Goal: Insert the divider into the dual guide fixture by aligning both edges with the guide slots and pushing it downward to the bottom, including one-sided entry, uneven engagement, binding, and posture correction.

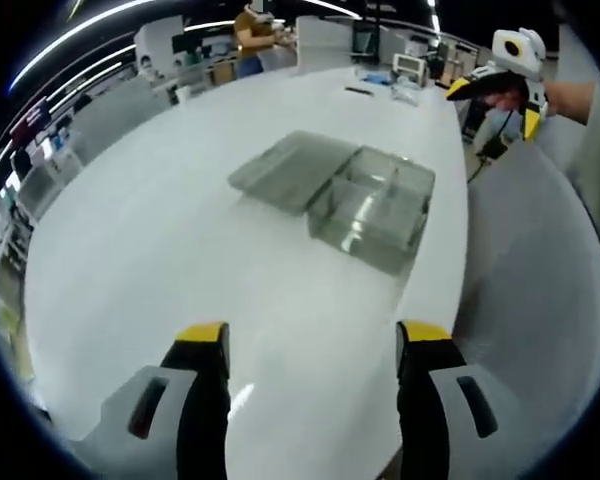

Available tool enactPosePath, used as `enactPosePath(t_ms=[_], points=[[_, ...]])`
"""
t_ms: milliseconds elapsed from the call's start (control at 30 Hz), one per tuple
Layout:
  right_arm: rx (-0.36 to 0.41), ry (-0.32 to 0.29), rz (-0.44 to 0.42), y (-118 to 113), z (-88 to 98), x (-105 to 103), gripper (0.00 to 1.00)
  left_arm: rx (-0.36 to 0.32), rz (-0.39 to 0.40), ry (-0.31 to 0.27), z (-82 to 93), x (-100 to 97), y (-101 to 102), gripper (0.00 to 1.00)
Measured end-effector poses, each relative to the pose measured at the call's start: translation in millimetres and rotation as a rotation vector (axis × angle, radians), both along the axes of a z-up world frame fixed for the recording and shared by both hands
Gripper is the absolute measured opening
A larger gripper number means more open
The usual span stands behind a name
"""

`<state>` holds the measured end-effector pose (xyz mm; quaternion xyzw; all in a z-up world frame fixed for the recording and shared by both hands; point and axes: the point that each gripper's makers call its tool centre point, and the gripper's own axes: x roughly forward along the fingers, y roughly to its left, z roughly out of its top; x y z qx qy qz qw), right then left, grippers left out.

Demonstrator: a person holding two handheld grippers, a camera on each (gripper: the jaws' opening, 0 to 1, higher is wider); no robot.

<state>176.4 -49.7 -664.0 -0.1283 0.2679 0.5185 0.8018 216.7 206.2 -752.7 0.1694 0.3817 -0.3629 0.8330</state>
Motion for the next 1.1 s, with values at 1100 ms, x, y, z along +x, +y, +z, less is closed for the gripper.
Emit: enactPosePath(t_ms=[1100], points=[[-0.016, 0.03, 0.033, 8, -5.0, -15, 0.7, 0.172, -0.106, 0.052, -49.4, -8.3, 63, 0.54]])
